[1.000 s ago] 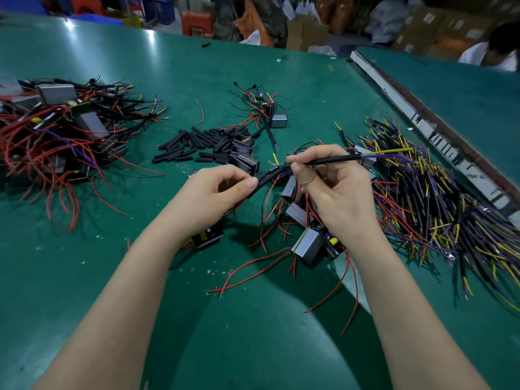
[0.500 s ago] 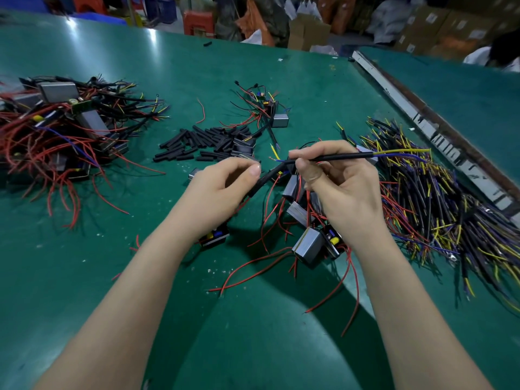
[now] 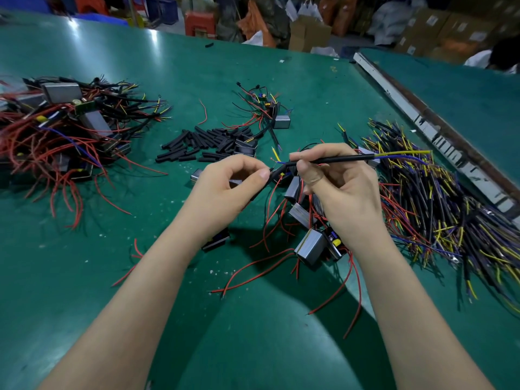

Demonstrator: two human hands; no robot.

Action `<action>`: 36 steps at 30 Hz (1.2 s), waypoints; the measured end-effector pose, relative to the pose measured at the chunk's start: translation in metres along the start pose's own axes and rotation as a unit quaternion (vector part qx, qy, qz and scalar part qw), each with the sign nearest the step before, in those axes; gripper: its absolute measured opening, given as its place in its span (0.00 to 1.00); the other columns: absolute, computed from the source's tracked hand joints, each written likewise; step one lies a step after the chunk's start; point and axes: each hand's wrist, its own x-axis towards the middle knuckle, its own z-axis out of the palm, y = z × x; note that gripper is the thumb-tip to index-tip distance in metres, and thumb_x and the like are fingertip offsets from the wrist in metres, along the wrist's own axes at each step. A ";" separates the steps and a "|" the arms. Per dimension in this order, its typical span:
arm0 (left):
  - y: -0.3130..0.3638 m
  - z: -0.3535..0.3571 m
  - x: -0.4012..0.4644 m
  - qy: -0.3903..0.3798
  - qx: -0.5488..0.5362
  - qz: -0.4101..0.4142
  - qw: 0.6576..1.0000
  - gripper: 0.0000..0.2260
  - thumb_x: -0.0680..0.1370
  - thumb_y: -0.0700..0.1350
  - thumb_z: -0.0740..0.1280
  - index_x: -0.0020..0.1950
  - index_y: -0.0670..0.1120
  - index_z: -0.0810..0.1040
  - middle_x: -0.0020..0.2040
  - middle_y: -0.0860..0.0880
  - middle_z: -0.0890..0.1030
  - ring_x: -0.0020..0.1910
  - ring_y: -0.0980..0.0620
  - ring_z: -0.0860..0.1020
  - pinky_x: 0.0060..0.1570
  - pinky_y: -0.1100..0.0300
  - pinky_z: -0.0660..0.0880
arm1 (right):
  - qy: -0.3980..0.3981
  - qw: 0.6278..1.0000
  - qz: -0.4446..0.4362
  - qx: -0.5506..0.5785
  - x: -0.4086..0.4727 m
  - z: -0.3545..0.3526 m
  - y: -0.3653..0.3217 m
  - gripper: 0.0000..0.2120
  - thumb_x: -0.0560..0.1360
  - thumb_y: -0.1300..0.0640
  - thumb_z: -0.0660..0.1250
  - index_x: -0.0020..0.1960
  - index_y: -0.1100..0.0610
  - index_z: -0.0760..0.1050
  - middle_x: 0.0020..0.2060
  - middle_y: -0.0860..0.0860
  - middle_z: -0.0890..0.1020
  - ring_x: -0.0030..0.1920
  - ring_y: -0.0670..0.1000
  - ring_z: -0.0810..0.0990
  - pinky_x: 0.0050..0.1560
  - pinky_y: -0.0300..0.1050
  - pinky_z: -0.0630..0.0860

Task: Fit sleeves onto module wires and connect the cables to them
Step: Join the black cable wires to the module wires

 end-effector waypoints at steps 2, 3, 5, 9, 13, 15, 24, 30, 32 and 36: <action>0.001 -0.001 0.000 -0.004 0.001 0.007 1.000 0.06 0.77 0.43 0.68 0.42 0.53 0.79 0.36 0.55 0.77 0.35 0.60 0.72 0.36 0.68 0.69 | 0.004 1.000 0.019 0.012 0.001 0.001 0.001 0.06 0.74 0.59 0.70 0.45 0.48 0.77 0.45 0.55 0.84 0.34 0.49 0.77 0.40 0.49 0.77; 0.001 -0.001 0.000 -0.007 0.001 0.009 1.000 0.05 0.77 0.43 0.68 0.43 0.52 0.78 0.36 0.54 0.77 0.35 0.59 0.72 0.37 0.67 0.69 | 0.006 0.999 0.031 0.020 0.001 0.001 0.002 0.05 0.74 0.57 0.70 0.44 0.47 0.78 0.45 0.57 0.84 0.34 0.49 0.78 0.40 0.49 0.77; 0.002 -0.002 -0.001 -0.016 -0.001 0.011 1.000 0.05 0.77 0.42 0.67 0.44 0.52 0.78 0.38 0.51 0.78 0.37 0.58 0.73 0.38 0.64 0.70 | 0.013 0.998 0.049 0.034 0.001 0.003 0.003 0.05 0.72 0.55 0.71 0.42 0.45 0.79 0.44 0.59 0.83 0.35 0.49 0.78 0.39 0.46 0.77; 0.003 -0.002 -0.001 -0.025 -0.005 0.004 1.000 0.05 0.77 0.42 0.67 0.44 0.51 0.78 0.38 0.52 0.78 0.36 0.60 0.73 0.38 0.64 0.70 | 0.027 0.997 0.055 0.044 0.000 0.005 0.005 0.06 0.72 0.55 0.71 0.42 0.44 0.79 0.43 0.57 0.83 0.36 0.50 0.79 0.40 0.45 0.76; 0.003 -0.003 0.000 -0.019 -0.010 0.008 1.000 0.06 0.77 0.40 0.67 0.45 0.51 0.78 0.37 0.56 0.78 0.35 0.64 0.74 0.40 0.68 0.71 | 0.027 0.996 0.064 0.052 0.000 0.007 0.005 0.04 0.72 0.56 0.70 0.43 0.47 0.78 0.43 0.60 0.82 0.36 0.49 0.78 0.38 0.41 0.75; 0.003 -0.003 0.000 -0.020 -0.005 0.010 1.000 0.06 0.77 0.40 0.67 0.45 0.51 0.78 0.37 0.56 0.77 0.35 0.64 0.73 0.40 0.70 0.71 | 0.019 0.996 0.070 0.050 0.000 0.007 0.004 0.04 0.73 0.58 0.69 0.44 0.50 0.77 0.43 0.61 0.81 0.35 0.48 0.76 0.37 0.38 0.75; 0.004 -0.001 0.000 -0.011 -0.007 -0.007 1.000 0.06 0.77 0.40 0.67 0.43 0.51 0.78 0.36 0.55 0.76 0.34 0.63 0.72 0.37 0.70 0.70 | 0.014 0.996 0.074 0.045 0.000 0.007 0.005 0.06 0.75 0.62 0.69 0.44 0.51 0.77 0.39 0.59 0.79 0.34 0.48 0.75 0.37 0.38 0.75; 0.002 -0.001 0.001 0.011 -0.020 -0.001 1.000 0.06 0.77 0.43 0.68 0.43 0.54 0.79 0.34 0.59 0.78 0.33 0.61 0.72 0.33 0.70 0.69 | -0.022 0.997 0.054 0.039 -0.001 0.005 0.002 0.07 0.75 0.61 0.70 0.44 0.49 0.77 0.44 0.63 0.82 0.32 0.47 0.76 0.39 0.40 0.75; 0.001 -0.001 0.001 0.004 -0.010 0.016 1.000 0.06 0.77 0.42 0.67 0.44 0.54 0.79 0.34 0.62 0.78 0.33 0.64 0.72 0.35 0.72 0.69 | -0.026 0.998 0.050 0.033 -0.001 0.004 0.002 0.07 0.75 0.61 0.70 0.44 0.50 0.77 0.44 0.63 0.81 0.32 0.46 0.76 0.39 0.40 0.76; 0.001 0.000 0.000 0.014 0.025 0.044 0.999 0.08 0.77 0.42 0.68 0.43 0.55 0.77 0.33 0.64 0.77 0.33 0.66 0.72 0.37 0.73 0.67 | -0.024 0.998 0.050 0.027 -0.002 0.004 0.000 0.06 0.74 0.61 0.70 0.44 0.51 0.77 0.43 0.62 0.82 0.32 0.48 0.76 0.39 0.45 0.75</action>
